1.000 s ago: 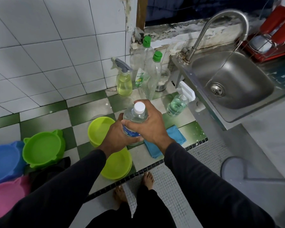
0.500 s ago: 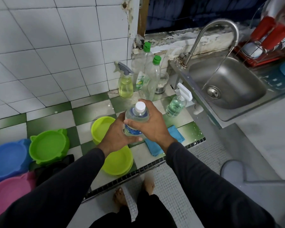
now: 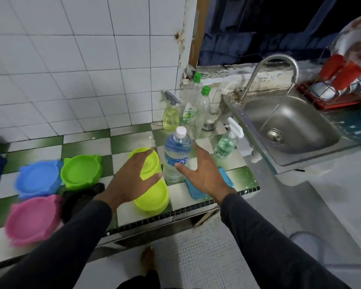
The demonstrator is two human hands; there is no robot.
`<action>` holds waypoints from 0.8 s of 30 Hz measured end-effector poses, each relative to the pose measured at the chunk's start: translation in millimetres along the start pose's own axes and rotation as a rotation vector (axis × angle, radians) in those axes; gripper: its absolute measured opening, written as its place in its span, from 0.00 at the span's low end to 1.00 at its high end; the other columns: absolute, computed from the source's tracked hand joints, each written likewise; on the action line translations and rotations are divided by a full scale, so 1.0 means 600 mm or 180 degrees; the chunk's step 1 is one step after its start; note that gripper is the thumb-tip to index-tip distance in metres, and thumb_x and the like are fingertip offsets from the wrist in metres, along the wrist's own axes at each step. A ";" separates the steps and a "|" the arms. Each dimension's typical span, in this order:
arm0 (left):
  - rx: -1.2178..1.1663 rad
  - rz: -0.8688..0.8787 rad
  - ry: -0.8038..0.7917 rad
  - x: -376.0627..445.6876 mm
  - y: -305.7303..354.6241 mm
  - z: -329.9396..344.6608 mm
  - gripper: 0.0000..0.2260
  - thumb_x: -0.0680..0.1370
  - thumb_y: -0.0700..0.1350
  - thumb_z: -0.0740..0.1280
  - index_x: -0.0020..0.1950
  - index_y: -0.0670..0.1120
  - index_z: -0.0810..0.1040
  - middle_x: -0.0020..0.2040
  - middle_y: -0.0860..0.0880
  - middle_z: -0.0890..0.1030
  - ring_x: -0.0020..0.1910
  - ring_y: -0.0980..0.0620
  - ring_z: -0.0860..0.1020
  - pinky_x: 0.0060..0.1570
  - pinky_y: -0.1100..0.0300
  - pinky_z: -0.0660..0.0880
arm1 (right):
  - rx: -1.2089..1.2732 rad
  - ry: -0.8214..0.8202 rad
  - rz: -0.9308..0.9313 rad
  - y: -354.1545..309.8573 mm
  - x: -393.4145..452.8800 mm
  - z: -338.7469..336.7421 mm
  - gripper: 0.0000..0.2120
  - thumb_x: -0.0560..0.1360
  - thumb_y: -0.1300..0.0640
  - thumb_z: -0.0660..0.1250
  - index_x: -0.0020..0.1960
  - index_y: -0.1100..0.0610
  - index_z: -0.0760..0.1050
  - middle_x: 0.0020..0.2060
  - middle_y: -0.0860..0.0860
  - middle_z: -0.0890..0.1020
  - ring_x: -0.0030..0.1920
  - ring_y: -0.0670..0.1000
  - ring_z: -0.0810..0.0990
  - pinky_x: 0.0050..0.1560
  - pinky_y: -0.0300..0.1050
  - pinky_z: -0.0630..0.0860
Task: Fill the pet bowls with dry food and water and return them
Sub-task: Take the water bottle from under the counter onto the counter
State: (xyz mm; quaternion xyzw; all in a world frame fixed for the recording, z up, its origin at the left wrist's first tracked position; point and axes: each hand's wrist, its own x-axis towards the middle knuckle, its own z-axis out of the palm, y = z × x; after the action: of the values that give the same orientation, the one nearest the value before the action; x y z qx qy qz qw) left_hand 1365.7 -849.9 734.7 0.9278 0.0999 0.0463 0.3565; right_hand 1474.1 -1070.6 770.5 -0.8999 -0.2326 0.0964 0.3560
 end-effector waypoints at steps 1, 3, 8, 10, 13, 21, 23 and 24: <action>0.0161 -0.0048 0.0036 -0.017 0.004 -0.007 0.42 0.73 0.72 0.64 0.81 0.50 0.63 0.78 0.48 0.68 0.75 0.47 0.69 0.73 0.52 0.67 | -0.0196 -0.0104 -0.0029 0.002 -0.010 -0.003 0.37 0.74 0.38 0.72 0.76 0.50 0.63 0.69 0.53 0.73 0.69 0.53 0.69 0.66 0.44 0.67; 0.0413 -0.0092 0.0134 -0.051 0.015 -0.017 0.40 0.76 0.72 0.64 0.81 0.49 0.63 0.77 0.47 0.69 0.73 0.44 0.71 0.72 0.47 0.70 | -0.0631 -0.0288 -0.0151 0.004 -0.033 -0.009 0.40 0.74 0.36 0.70 0.77 0.53 0.61 0.71 0.56 0.71 0.71 0.57 0.68 0.71 0.51 0.67; 0.0822 -0.0179 0.0479 -0.137 0.059 -0.027 0.38 0.77 0.71 0.60 0.79 0.47 0.65 0.76 0.44 0.71 0.72 0.43 0.71 0.70 0.42 0.71 | -0.1377 -0.0519 -0.0454 -0.004 -0.090 -0.014 0.44 0.76 0.31 0.62 0.82 0.55 0.52 0.79 0.59 0.59 0.79 0.58 0.56 0.77 0.60 0.56; 0.0974 -0.0228 0.0538 -0.174 0.076 -0.029 0.39 0.77 0.71 0.58 0.79 0.46 0.66 0.76 0.43 0.71 0.74 0.43 0.70 0.72 0.42 0.69 | -0.1549 -0.0589 -0.0557 -0.011 -0.113 -0.013 0.45 0.77 0.30 0.59 0.82 0.56 0.50 0.81 0.58 0.56 0.80 0.59 0.53 0.78 0.61 0.53; 0.1236 -0.0371 0.0536 -0.230 0.094 -0.037 0.39 0.78 0.72 0.56 0.81 0.47 0.64 0.79 0.44 0.67 0.77 0.43 0.66 0.74 0.40 0.65 | -0.1661 -0.0604 -0.0699 -0.023 -0.145 -0.012 0.45 0.77 0.29 0.57 0.83 0.55 0.48 0.82 0.57 0.52 0.81 0.58 0.49 0.79 0.62 0.49; 0.1632 -0.0660 0.0671 -0.347 0.102 -0.088 0.39 0.77 0.72 0.49 0.80 0.48 0.66 0.80 0.43 0.67 0.79 0.40 0.63 0.76 0.35 0.60 | -0.1640 -0.0631 -0.1094 -0.075 -0.208 0.009 0.44 0.76 0.29 0.57 0.82 0.52 0.48 0.82 0.56 0.51 0.81 0.58 0.48 0.80 0.62 0.48; 0.1617 -0.0720 0.0718 -0.370 0.094 -0.101 0.38 0.78 0.71 0.49 0.80 0.48 0.66 0.79 0.44 0.67 0.79 0.41 0.63 0.76 0.36 0.61 | -0.1638 -0.0660 -0.1170 -0.093 -0.217 0.022 0.44 0.76 0.29 0.57 0.82 0.52 0.48 0.82 0.56 0.50 0.81 0.59 0.48 0.80 0.62 0.48; 0.1622 -0.0758 0.0727 -0.381 0.089 -0.107 0.38 0.78 0.71 0.49 0.80 0.49 0.66 0.79 0.45 0.67 0.79 0.41 0.63 0.76 0.36 0.61 | -0.1637 -0.0679 -0.1203 -0.104 -0.220 0.030 0.44 0.77 0.29 0.57 0.82 0.52 0.48 0.82 0.56 0.50 0.81 0.59 0.48 0.80 0.62 0.48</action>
State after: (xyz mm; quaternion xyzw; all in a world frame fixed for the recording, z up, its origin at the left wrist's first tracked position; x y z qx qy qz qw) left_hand 1140.9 -896.4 814.8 0.9579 0.2559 0.0817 0.1016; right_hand 1330.7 -1084.7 801.3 -0.8861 -0.4480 0.0605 0.1024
